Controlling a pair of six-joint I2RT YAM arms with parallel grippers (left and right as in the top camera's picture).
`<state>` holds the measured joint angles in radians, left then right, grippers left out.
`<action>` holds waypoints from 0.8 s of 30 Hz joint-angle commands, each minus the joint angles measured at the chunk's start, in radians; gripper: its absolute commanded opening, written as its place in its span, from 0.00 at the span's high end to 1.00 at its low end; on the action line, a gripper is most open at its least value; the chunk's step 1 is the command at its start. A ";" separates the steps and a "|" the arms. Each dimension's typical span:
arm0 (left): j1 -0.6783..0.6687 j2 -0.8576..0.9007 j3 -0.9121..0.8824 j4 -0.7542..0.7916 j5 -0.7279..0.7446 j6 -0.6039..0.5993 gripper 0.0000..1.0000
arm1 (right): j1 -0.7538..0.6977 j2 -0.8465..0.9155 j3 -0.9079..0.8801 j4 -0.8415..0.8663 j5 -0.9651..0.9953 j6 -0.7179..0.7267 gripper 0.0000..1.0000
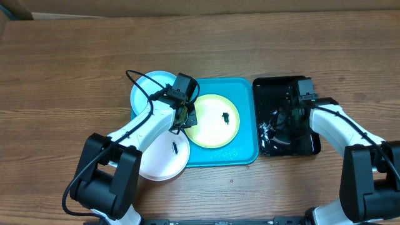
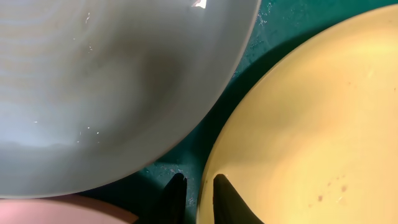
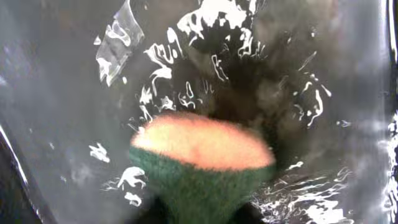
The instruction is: Clean dirty plates on tray and stack at the side
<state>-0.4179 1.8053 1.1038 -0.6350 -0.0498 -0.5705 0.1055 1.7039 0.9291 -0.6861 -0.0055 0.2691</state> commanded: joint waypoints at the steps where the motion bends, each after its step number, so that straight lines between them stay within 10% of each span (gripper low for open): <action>1: 0.000 0.020 -0.002 0.003 -0.006 0.003 0.82 | 0.000 0.007 0.065 -0.030 -0.015 0.000 0.22; 18: 0.000 0.020 -0.002 0.003 -0.006 0.002 0.82 | 0.006 0.007 0.046 -0.182 -0.041 0.054 0.36; 20: 0.000 0.020 -0.002 0.003 -0.006 0.002 0.82 | 0.006 0.007 0.025 -0.160 -0.065 0.053 0.49; 22: 0.000 0.020 -0.002 0.003 -0.006 0.002 0.82 | 0.006 0.007 0.013 -0.150 -0.079 0.053 0.96; 24: 0.000 0.020 -0.002 0.003 -0.006 0.002 0.81 | 0.006 0.007 0.016 -0.149 -0.079 0.049 0.96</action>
<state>-0.4179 1.8053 1.1038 -0.6346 -0.0498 -0.5705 0.1066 1.7058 0.9524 -0.8406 -0.0639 0.3161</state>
